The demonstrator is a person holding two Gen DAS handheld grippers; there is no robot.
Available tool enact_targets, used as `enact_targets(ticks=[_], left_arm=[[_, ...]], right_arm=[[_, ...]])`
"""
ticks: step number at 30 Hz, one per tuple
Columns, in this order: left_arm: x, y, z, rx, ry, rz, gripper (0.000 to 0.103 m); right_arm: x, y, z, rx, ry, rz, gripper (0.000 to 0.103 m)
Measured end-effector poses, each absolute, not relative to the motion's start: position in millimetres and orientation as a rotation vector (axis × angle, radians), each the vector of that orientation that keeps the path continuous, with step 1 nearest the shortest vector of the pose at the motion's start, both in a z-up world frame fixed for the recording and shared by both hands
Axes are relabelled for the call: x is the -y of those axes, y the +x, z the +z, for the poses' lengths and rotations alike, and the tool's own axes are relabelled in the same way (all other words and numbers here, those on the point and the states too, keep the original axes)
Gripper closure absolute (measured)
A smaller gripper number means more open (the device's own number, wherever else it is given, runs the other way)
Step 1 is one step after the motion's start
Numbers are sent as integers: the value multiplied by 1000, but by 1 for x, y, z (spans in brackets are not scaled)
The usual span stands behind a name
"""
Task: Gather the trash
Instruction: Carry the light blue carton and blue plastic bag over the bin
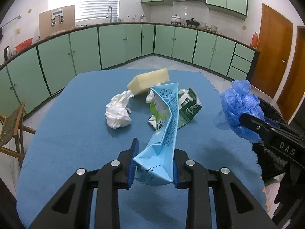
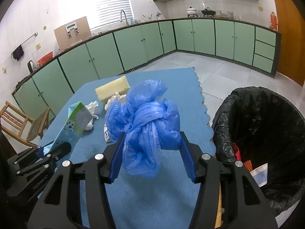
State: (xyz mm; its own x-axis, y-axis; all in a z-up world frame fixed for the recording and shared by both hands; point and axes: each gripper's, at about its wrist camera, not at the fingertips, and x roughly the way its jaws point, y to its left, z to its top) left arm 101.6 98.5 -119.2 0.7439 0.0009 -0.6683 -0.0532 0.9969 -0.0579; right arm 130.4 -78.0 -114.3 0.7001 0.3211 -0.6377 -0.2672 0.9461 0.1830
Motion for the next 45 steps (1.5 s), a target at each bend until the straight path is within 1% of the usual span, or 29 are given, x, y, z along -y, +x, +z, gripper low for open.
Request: enact_targets(ticks=[13, 21, 34, 45], left_arm=[[-70, 100, -100, -684, -63, -22, 73], [-31, 112, -88, -665, -47, -101, 73], [68, 145, -78, -637, -22, -283, 73], [143, 180, -85, -642, 9, -383, 73]], right_arm=[[109, 110, -92, -670, 97, 297, 50], [149, 99, -80, -639, 118, 228, 50], [249, 99, -74, -606, 144, 37, 50], [315, 113, -96, -625, 169, -64, 50]])
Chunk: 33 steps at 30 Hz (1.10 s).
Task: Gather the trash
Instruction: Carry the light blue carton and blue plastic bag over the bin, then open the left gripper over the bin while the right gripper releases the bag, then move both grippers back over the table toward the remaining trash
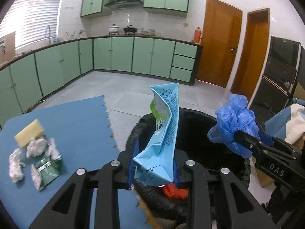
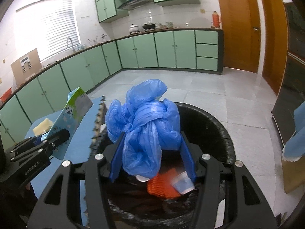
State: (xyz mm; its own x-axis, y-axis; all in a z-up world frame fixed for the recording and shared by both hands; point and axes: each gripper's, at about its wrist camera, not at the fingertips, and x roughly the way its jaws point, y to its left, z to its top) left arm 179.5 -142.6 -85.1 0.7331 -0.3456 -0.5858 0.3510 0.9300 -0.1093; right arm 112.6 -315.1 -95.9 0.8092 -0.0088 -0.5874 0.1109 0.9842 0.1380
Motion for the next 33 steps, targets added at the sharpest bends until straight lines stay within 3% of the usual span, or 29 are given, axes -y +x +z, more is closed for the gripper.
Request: enact_targets(ticks=[9, 13, 16, 22, 26, 33], left_arm=[[191, 207, -103, -675, 34, -429, 73], [201, 219, -111, -715, 31, -449, 72], [202, 224, -115, -745, 15, -466, 56], [195, 222, -106, -720, -1, -463, 50], [180, 217, -94, -690, -10, -442, 40], [127, 196, -77, -641, -18, -392, 34]], right_arm=[[350, 124, -125, -663, 202, -121, 50], [363, 130, -135, -686, 200, -142, 42], [369, 130, -142, -698, 193, -168, 34], [375, 122, -141, -682, 208, -203, 15], [371, 114, -133, -670, 229, -204, 13], [341, 106, -108, -630, 235, -174, 12]])
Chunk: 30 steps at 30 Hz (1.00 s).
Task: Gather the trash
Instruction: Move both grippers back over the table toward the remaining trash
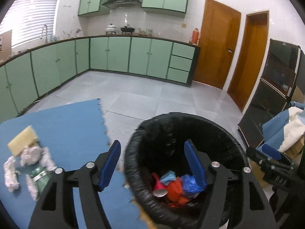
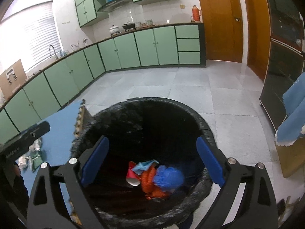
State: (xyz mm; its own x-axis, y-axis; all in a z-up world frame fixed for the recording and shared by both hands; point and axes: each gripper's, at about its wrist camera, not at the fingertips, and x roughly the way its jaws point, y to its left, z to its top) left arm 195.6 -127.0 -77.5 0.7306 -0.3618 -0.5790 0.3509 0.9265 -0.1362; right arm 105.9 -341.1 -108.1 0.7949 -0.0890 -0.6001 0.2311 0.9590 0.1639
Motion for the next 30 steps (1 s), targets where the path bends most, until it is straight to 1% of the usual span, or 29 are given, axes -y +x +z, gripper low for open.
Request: enact_targets(ticks=[4, 13, 18, 24, 30], left_arm=[[87, 178, -77, -636, -26, -331, 31], [-39, 143, -96, -636, -18, -74, 30], [-89, 133, -107, -642, -21, 31, 30], [-131, 127, -119, -651, -34, 110, 30], [-159, 130, -131, -676, -58, 149, 30]], right_arm=[[313, 104, -102, -623, 230, -131, 11], [212, 121, -104, -654, 158, 40, 11], [156, 135, -112, -657, 131, 121, 11], [100, 156, -129, -672, 72, 199, 11], [63, 177, -147, -705, 35, 233, 11]])
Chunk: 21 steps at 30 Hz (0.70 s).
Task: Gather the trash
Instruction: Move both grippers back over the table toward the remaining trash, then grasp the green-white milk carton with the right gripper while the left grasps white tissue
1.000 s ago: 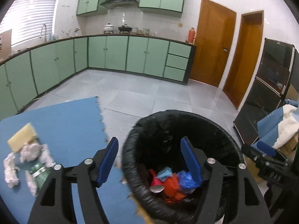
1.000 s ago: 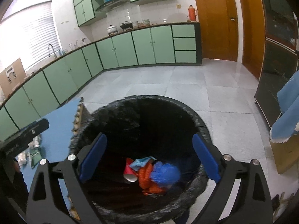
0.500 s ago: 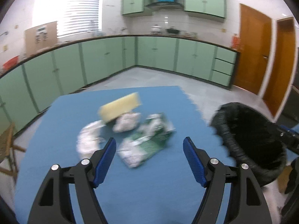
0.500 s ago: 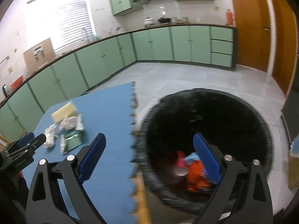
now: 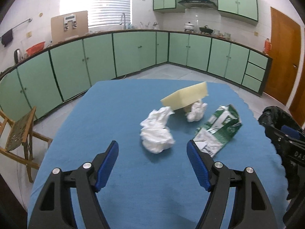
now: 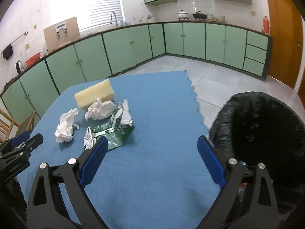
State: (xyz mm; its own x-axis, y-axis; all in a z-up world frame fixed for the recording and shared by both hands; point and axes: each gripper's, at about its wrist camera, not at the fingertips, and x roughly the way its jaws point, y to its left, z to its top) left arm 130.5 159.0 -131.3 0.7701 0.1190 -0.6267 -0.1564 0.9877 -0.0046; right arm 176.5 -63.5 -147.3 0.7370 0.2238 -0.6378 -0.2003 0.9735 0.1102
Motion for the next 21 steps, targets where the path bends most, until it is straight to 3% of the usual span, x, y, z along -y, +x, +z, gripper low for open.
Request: enact_targets(ticks=[12, 21], left_arm=[[-174, 151, -140, -692, -68, 179, 30], [-178, 165, -147, -709, -81, 176, 30]], right_arm=[[24, 224, -174, -761, -7, 290, 13], [20, 248, -183, -823, 7, 311, 24]])
